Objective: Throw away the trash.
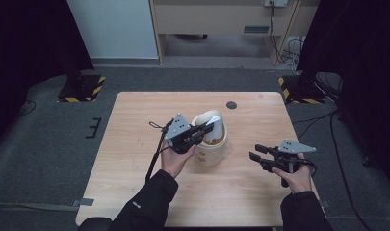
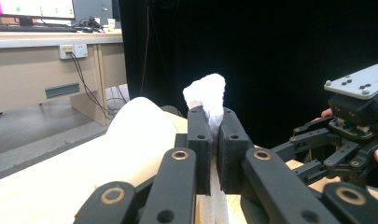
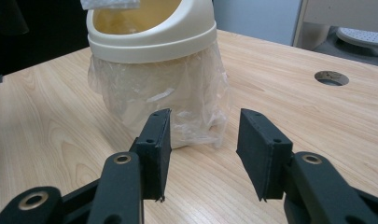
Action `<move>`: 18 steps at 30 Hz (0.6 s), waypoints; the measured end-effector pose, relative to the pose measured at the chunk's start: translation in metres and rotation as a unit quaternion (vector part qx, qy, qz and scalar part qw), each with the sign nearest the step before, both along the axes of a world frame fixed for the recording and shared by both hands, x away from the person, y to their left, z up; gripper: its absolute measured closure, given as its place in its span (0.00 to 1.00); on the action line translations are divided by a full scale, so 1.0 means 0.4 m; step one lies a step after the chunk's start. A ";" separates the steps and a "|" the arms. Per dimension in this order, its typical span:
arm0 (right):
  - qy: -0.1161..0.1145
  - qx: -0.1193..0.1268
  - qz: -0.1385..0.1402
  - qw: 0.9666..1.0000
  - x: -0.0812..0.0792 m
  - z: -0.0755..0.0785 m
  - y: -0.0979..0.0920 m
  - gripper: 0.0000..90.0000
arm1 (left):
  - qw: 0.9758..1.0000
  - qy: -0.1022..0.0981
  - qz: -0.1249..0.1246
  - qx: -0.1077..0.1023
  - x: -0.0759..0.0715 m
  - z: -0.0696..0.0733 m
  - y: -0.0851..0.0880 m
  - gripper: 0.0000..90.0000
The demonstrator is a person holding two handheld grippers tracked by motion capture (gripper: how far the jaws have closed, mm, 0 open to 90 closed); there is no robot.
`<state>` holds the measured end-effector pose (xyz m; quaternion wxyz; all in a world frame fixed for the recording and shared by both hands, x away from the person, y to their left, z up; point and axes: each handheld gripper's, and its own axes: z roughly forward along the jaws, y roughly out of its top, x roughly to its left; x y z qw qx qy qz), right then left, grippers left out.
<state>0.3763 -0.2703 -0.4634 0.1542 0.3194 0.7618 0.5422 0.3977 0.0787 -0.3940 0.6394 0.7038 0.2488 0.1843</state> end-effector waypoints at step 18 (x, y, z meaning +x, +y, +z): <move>0.001 -0.005 0.002 1.000 0.002 -0.003 0.000 0.61 | 0.999 -0.016 0.003 0.035 0.006 -0.028 -0.018 0.95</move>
